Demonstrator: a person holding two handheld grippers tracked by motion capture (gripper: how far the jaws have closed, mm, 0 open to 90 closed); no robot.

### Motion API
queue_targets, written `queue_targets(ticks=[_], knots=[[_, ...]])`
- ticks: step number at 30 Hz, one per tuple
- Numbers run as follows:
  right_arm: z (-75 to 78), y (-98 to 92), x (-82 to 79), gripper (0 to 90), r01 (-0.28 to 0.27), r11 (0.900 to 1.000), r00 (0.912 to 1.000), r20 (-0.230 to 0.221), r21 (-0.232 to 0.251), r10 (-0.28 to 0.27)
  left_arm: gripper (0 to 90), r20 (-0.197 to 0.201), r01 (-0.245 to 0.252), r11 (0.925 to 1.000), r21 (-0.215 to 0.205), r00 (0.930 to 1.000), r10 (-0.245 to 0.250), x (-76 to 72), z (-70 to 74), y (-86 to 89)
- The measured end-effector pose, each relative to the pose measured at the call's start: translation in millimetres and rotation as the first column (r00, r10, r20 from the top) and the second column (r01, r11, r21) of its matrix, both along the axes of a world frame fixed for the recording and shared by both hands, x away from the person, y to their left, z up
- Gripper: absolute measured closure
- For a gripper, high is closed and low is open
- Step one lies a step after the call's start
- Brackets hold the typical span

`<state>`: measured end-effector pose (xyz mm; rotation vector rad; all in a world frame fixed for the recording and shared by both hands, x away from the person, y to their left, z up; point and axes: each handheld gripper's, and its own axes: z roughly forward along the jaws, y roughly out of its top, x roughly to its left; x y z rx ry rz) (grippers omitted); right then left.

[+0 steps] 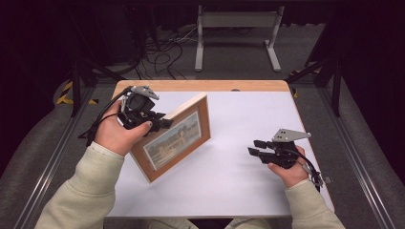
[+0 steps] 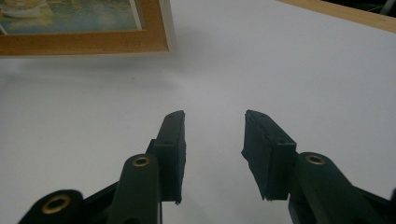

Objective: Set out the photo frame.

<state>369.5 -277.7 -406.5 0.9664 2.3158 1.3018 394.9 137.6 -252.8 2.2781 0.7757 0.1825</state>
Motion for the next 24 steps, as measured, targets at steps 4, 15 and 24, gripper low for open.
queue_targets(ticks=[4,15,24], knots=[[-1.0,-4.3,-2.2,59.0,0.011,1.000,0.9999,-0.001,0.002,-0.011,71.6,0.003,0.075,0.9972,0.006,0.9972,-0.075,3.8,3.0,-9.5],[-2.0,-14.3,-7.7,58.7,0.032,0.999,0.9995,-0.004,0.007,-0.032,71.6,0.010,0.287,0.9578,0.020,0.9579,-0.287,16.9,2.4,-36.9],[-2.5,-20.9,-11.1,58.5,0.047,0.999,0.9989,-0.007,0.013,-0.047,71.6,0.029,0.460,0.8855,0.065,0.8862,-0.462,19.4,-2.3,-59.4]])
